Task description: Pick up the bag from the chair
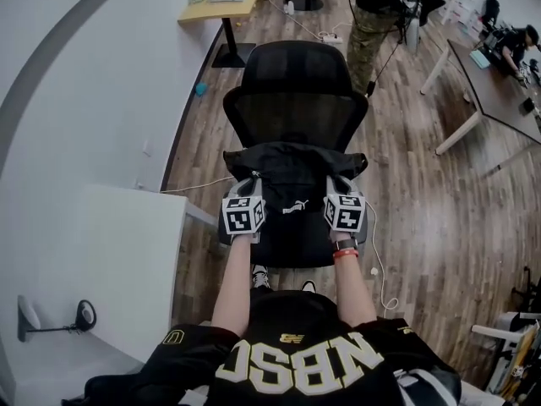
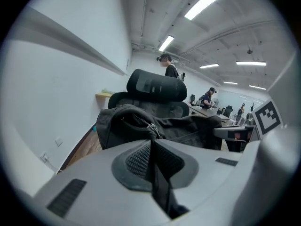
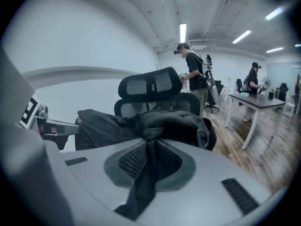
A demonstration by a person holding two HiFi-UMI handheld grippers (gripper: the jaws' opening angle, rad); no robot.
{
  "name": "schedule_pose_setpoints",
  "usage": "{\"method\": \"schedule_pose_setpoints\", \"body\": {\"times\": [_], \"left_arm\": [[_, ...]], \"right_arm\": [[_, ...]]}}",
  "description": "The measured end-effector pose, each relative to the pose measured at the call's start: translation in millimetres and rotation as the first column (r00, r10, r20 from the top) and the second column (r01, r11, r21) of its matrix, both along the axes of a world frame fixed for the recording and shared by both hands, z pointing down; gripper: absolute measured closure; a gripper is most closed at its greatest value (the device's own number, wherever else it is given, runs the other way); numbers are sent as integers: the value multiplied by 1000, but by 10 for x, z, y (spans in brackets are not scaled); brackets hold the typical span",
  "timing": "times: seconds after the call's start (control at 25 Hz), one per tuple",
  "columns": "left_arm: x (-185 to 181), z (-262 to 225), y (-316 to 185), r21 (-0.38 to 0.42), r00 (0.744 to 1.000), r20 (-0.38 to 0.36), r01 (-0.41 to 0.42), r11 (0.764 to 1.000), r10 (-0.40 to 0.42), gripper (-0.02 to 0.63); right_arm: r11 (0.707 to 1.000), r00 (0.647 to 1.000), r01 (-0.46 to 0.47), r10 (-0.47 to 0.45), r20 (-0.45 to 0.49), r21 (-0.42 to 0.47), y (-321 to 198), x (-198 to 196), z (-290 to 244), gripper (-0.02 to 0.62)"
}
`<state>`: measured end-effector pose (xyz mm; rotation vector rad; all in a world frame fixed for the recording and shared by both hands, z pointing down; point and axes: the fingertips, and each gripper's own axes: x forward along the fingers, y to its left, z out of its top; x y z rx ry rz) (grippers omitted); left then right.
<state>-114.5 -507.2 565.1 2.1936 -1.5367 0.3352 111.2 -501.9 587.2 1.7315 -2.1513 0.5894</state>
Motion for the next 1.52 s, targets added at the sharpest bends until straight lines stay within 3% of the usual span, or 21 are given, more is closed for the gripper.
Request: {"method": "schedule_pose_setpoints", "body": {"times": [0.2,0.44,0.8,0.96,1.08,1.24,1.52], "left_arm": [[42,-607,-152,136,1000,-5,-6,991,7,580],[4,-1270,-211,280,1000,-2,-15,960,16,580],[-56,-2177,-188,474,1000,6,-12,881,11,580],[-51,-2488,-123,544,1000,22,-16,839,5,580],[-33,-2606,-92,571,1000,18,-20,820,13,580],[3,-2630,-101,578,1000,16,-27,815,22,580],[58,-2509,-141,555,999,8,-32,831,34,580]], "right_arm": [[993,1000,5,-6,13,121,-152,1,-633,551],[971,1000,16,-21,16,240,-203,-47,-1291,549],[899,999,42,-31,-33,436,-155,-169,-2300,548],[868,998,49,-28,-51,494,-91,-191,-2591,548],[854,998,48,-20,-60,519,-55,-190,-2698,548],[852,997,50,-16,-70,521,-50,-187,-2720,548],[860,996,60,-19,-86,507,-42,-170,-2651,546]]}}
